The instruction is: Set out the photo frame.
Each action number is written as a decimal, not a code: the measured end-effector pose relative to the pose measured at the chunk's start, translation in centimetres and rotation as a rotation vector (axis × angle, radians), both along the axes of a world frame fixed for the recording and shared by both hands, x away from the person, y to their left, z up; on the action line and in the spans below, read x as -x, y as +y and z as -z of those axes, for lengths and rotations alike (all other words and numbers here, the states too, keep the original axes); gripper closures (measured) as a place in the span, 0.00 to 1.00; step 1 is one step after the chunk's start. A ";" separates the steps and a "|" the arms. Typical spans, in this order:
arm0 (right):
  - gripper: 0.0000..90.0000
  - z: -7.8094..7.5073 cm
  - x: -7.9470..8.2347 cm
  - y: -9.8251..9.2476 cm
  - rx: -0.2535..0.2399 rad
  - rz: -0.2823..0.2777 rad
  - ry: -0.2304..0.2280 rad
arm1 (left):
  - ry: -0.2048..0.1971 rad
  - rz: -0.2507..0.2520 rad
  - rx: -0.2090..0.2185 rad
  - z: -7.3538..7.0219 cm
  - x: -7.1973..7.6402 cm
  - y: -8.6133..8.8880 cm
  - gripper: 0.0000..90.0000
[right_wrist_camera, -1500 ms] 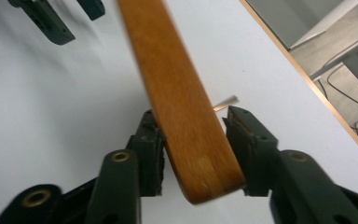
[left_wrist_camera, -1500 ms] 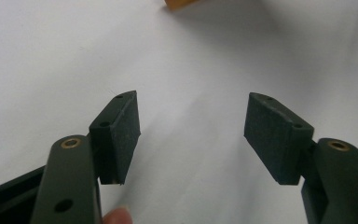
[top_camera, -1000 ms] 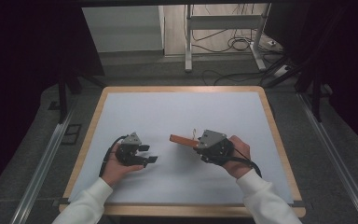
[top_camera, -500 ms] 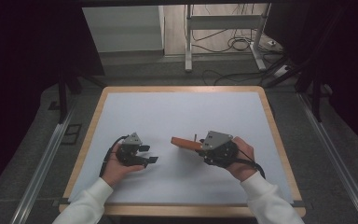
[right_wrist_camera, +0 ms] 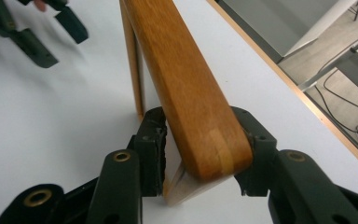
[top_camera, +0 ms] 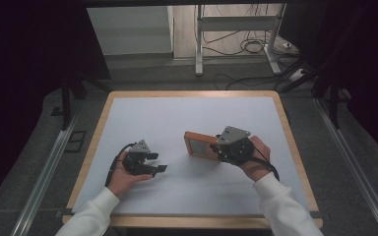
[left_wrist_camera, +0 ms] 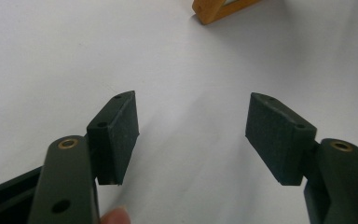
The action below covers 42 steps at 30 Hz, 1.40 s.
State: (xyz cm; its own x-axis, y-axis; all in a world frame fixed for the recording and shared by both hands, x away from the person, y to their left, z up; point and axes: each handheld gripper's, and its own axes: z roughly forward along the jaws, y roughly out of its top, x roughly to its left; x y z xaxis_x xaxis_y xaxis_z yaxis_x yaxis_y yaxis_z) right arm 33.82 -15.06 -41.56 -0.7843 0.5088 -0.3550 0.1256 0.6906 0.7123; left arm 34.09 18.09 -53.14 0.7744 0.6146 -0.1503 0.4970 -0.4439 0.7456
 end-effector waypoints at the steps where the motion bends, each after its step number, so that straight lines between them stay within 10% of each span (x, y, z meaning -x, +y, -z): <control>1: 0.64 0.0 -0.2 -0.1 -0.003 0.005 0.001 | -0.001 -0.002 0.004 0.0 0.0 0.0 0.37; 42: 0.34 1.5 -6.6 0.3 -0.080 0.185 0.029 | -0.007 0.006 0.009 -0.1 0.1 -0.1 0.36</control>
State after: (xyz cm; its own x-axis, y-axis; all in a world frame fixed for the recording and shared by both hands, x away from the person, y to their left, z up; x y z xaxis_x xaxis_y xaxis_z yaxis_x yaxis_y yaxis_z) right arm 40.41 -14.76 -43.03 -0.6839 0.6711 -0.2861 0.2664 0.5948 0.7584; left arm 33.96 17.99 -53.01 0.7788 0.6089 -0.1507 0.4896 -0.4398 0.7529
